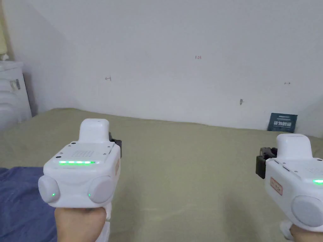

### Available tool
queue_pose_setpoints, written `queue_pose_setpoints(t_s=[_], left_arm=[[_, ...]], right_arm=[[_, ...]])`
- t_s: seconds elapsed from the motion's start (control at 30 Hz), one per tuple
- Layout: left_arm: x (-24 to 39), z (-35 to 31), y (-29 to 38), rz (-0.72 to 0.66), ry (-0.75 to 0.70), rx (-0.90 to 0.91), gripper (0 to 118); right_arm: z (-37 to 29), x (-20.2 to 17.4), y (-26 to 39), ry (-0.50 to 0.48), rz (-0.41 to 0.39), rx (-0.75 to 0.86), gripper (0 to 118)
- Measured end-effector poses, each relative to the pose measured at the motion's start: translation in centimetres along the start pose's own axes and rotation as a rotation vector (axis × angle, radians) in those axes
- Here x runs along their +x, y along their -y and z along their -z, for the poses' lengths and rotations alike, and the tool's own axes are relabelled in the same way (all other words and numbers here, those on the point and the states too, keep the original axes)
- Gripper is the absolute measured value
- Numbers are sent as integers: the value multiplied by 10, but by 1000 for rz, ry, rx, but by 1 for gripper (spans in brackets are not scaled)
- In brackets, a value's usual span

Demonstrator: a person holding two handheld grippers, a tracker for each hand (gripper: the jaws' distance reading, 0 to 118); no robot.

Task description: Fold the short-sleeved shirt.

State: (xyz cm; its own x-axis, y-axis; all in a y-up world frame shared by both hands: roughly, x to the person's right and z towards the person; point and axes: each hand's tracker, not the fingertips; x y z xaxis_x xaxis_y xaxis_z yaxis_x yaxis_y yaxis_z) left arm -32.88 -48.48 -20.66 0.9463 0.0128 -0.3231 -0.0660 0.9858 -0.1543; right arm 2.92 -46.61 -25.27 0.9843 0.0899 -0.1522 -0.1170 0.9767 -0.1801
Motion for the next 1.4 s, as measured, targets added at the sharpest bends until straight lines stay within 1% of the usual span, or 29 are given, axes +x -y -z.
queue_pose_setpoints(t_s=[0.07,0.1,0.17,0.27,0.33,0.43,0.5,0.57,0.63,0.7,0.77,0.8,0.83,0.87,0.9,0.93,0.97,1.0,1.03,1.17,1.2,1.3,1.33,1.4], left_arm=[[-28,-13,-1,5,-76,25,0],[-45,-24,-1,16,-137,35,0],[-74,-47,1,26,-205,11,0],[-113,-84,11,0,-311,-31,0],[-138,-102,21,-6,-368,-73,0],[-165,-121,36,-27,-417,-141,0],[-180,-117,51,-30,-419,-220,0],[-193,-106,62,-72,-392,-321,0],[-205,-85,75,-130,-333,-385,0],[-214,-55,78,-142,-274,-420,0],[-220,-15,74,-107,-267,-493,2],[-222,9,70,-110,-237,-521,15],[-225,37,67,-102,-212,-564,35],[-227,62,67,-99,-168,-595,63],[-230,91,69,-122,-109,-634,99],[-230,118,71,-142,-69,-661,110],[-233,140,76,-178,-22,-659,110],[-235,167,83,-215,20,-702,110],[-233,191,90,-221,24,-750,110],[-216,262,123,-209,20,-841,110],[-207,270,134,-212,-11,-845,110],[-194,292,162,-232,-19,-902,110],[-190,296,171,-233,-4,-935,110],[-183,303,185,-211,-32,-999,109]], right_arm=[[-1,-26,-9,-70,-2,8,0],[0,-41,-14,-115,-10,5,0],[3,-75,-18,-229,-11,-10,0],[6,-129,-11,-399,-16,-43,0],[6,-167,0,-492,-49,-66,0],[10,-204,15,-590,-57,-114,0],[14,-218,25,-606,-63,-122,0],[22,-224,32,-619,-71,-147,0],[32,-220,40,-610,-81,-172,0],[42,-208,47,-586,-82,-193,0],[56,-192,55,-546,-76,-225,0],[62,-182,58,-523,-86,-248,0],[70,-171,62,-511,-96,-263,0],[76,-160,65,-488,-106,-274,0],[80,-150,69,-455,-119,-288,0],[84,-139,73,-436,-120,-305,0],[87,-129,76,-421,-119,-322,0],[90,-117,81,-404,-106,-349,0],[92,-108,86,-387,-98,-371,0],[95,-85,107,-336,-144,-442,0],[96,-81,112,-332,-136,-464,0],[102,-70,126,-335,-114,-502,0],[102,-69,129,-335,-121,-507,0],[102,-67,135,-329,-126,-515,0]])
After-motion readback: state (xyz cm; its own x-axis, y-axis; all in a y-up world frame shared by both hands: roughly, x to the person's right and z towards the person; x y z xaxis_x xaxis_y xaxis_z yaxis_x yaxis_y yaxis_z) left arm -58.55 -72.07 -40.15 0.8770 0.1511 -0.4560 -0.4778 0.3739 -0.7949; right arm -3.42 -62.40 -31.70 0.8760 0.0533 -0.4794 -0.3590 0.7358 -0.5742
